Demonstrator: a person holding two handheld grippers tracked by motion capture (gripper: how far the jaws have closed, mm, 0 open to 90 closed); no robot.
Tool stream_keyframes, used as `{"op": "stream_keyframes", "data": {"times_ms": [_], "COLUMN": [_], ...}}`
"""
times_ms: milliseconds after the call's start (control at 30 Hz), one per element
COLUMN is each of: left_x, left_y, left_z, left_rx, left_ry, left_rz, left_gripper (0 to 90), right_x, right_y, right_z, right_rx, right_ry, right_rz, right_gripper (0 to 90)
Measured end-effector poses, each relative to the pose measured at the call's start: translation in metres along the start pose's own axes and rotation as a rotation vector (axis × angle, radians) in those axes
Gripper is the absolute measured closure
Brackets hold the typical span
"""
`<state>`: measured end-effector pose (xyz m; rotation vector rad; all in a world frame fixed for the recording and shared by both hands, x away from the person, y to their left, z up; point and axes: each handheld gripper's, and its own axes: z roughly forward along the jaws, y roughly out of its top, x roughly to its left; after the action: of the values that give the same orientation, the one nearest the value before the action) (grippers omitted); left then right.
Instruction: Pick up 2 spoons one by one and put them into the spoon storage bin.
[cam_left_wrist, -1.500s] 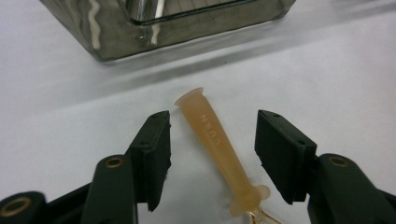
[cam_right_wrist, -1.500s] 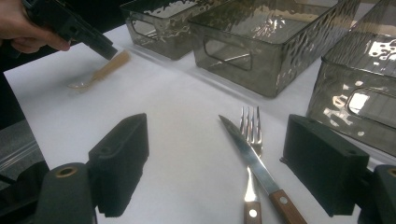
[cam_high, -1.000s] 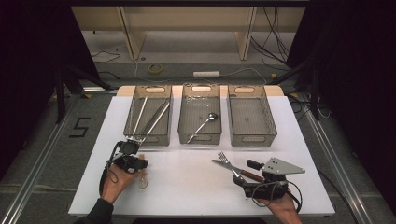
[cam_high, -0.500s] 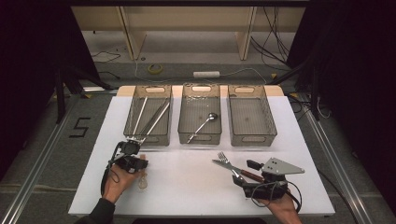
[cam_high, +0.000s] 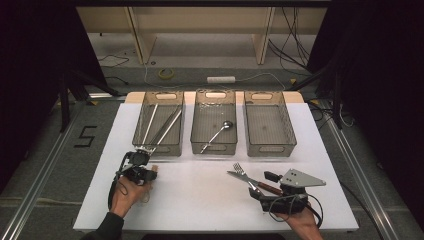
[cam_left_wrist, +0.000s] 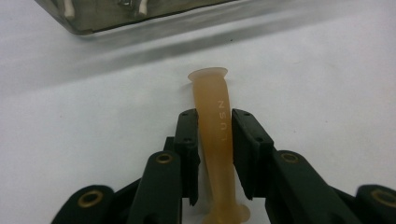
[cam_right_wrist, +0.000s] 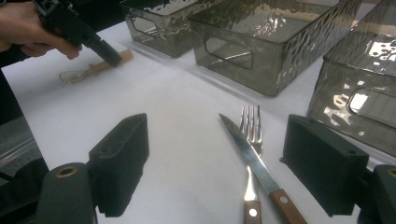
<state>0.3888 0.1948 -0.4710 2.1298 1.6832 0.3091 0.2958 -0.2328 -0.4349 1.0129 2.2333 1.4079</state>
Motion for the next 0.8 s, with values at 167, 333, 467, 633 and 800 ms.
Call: {"op": "stream_keyframes", "data": {"times_ms": [167, 333, 467, 633, 800], "left_x": [-0.001, -0.002, -0.002, -0.004, -0.007], "left_y": [0.000, 0.001, 0.002, 0.003, 0.004], "left_z": [-0.001, -0.003, -0.009, -0.016, -0.023], "left_rx": [0.003, -0.007, -0.034, -0.066, -0.093], "left_ry": [-0.003, -0.001, -0.012, -0.034, -0.069], "left_rz": [0.011, 0.039, 0.054, 0.071, 0.083], "left_gripper": [73.5, 74.1, 74.3, 74.5, 74.5], "right_x": [0.000, 0.000, 0.000, 0.000, -0.001], "right_y": [0.000, 0.000, 0.000, 0.000, 0.000], "right_z": [0.000, -0.001, -0.001, -0.001, -0.001], "right_rx": [0.000, -0.002, -0.005, -0.006, -0.004], "right_ry": [-0.001, 0.000, 0.002, 0.001, -0.001], "right_rz": [-0.002, -0.001, -0.001, -0.001, 0.001], "right_gripper": [23.5, 23.5, 23.5, 23.5, 23.5]}}
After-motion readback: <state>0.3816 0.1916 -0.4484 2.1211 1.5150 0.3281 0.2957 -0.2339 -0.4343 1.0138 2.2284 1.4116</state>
